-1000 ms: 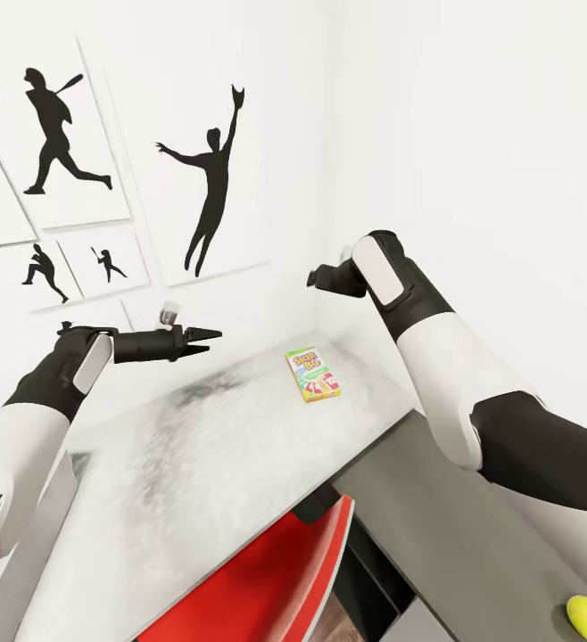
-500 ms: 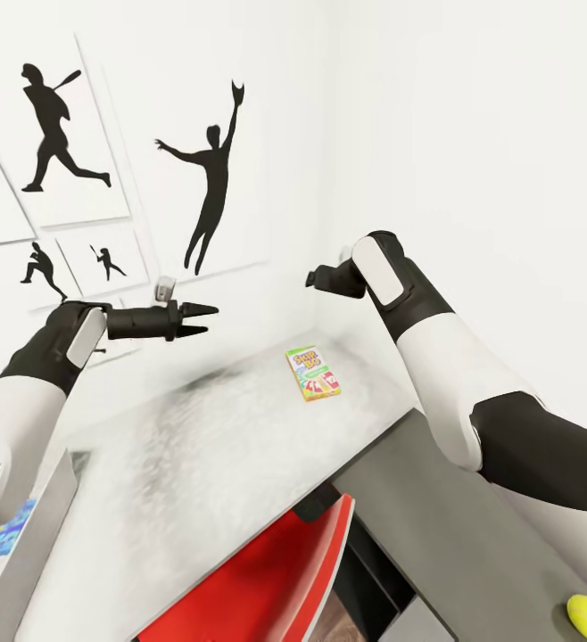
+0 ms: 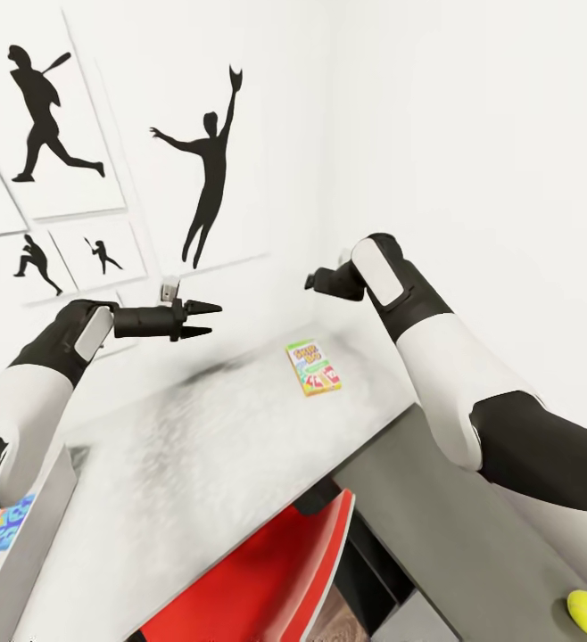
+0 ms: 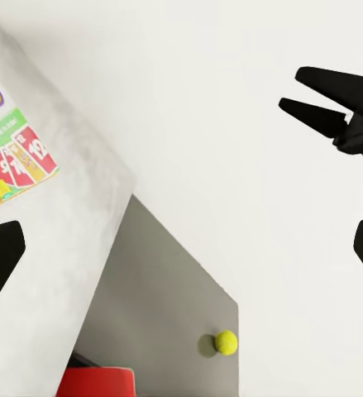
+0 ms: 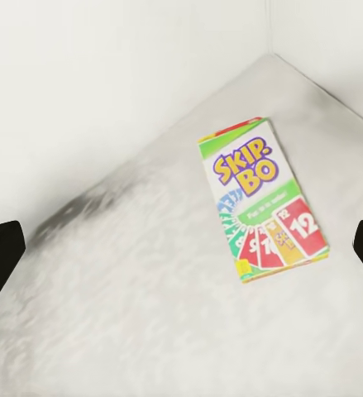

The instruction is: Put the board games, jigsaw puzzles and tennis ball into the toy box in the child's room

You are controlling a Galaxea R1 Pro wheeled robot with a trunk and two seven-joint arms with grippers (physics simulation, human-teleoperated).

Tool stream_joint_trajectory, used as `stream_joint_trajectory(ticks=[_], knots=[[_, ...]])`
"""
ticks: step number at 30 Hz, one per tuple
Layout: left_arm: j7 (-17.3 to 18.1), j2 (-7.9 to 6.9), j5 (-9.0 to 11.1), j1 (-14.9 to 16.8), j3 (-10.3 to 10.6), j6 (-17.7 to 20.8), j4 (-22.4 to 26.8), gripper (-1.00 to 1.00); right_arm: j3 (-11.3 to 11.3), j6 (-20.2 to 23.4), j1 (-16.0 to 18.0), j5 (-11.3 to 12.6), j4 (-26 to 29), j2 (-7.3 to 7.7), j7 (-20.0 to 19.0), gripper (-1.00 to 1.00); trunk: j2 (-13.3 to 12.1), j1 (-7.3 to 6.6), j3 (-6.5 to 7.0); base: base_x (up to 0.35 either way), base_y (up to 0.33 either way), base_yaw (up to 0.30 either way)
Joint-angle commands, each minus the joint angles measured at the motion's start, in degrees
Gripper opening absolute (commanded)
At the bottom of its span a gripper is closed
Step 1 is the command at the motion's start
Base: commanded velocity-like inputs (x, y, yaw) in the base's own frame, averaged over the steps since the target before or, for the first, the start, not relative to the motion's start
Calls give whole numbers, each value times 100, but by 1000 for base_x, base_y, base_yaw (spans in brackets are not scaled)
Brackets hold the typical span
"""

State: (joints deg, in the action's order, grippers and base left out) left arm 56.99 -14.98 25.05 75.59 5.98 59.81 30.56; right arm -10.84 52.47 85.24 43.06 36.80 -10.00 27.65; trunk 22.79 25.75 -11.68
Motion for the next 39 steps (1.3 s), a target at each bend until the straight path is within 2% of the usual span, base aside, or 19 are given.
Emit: stream_joint_trajectory(ticks=[1, 8, 17, 26, 39], knots=[[22, -6, 9, 8, 26, 19, -2, 100, -14, 5, 8, 53, -13, 0, 54, 100, 13, 3, -22, 0, 0, 43], [23, 53, 9, 9, 26, 19, -1, 100, -23, -87, 18, 46, -394, 0, 48, 100, 13, 3, -87, 0, 0, 60], [31, 82, 9, 9, 28, 19, -11, 100, -9, -648, 11, 44, -871, 0, 32, 100, 13, 3, -171, 0, 0, 66], [32, 86, 9, 9, 34, 19, -23, 100, -16, -768, 10, 39, -929, 0, 30, 100, 13, 3, -255, 0, 0, 67], [32, 174, 9, 9, 41, 19, -21, 100, -31, -974, 3, -24, -937, 0, 30, 100, 13, 3, -376, 0, 0, 67]])
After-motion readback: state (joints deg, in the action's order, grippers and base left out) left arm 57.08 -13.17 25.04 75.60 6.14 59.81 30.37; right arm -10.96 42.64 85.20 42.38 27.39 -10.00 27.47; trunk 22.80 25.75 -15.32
